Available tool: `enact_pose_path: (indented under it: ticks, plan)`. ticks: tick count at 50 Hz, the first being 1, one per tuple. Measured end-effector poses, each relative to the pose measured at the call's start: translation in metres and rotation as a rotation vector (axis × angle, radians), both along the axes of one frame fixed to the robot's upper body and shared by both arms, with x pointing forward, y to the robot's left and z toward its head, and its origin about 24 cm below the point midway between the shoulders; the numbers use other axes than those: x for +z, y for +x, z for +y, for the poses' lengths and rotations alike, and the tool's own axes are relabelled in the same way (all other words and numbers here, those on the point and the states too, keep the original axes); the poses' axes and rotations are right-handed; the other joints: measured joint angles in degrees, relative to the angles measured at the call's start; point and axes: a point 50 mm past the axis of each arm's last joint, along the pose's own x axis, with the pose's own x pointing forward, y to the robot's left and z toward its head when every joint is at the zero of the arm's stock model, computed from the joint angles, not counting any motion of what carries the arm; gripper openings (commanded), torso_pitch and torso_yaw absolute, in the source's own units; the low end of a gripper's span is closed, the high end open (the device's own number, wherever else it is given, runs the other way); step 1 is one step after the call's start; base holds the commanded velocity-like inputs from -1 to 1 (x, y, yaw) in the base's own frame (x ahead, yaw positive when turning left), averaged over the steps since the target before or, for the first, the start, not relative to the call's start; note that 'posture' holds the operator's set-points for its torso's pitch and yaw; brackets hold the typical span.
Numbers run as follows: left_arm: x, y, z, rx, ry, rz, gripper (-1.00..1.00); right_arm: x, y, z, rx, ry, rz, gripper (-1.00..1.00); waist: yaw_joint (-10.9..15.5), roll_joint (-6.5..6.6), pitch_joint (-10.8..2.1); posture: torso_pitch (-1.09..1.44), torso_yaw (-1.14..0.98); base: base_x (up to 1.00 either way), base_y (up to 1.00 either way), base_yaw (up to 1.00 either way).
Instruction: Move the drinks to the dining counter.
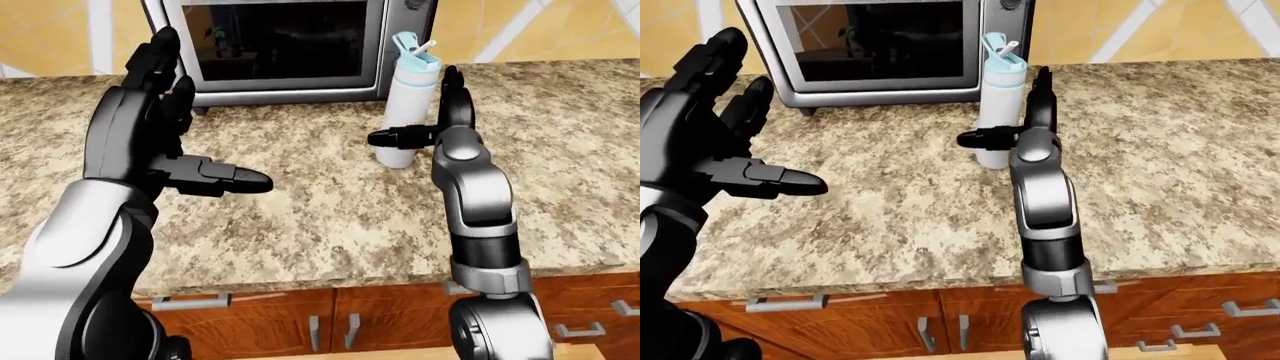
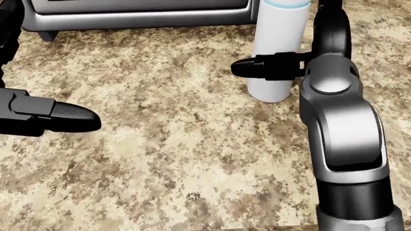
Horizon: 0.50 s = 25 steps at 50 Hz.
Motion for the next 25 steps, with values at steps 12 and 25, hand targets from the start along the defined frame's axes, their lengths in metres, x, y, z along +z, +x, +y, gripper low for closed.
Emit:
enact_pose_path:
  ticks: [12,25]
  plan:
    - [0.004,-0.005,-0.002,-0.005,0.006,-0.016,1.00,-0.007,0.011,0.001,0.002,0.017,0.024,-0.32,-0.05,-0.03,-0.03,0.00,0.00,0.00,0.00,0.00]
    - [0.002,-0.007,0.000,-0.003,0.004,-0.010,1.00,-0.006,0.004,-0.003,0.013,0.022,0.000,-1.00,0.28,-0.02,0.20,0.00,0.00,0.00,0.00,0.00]
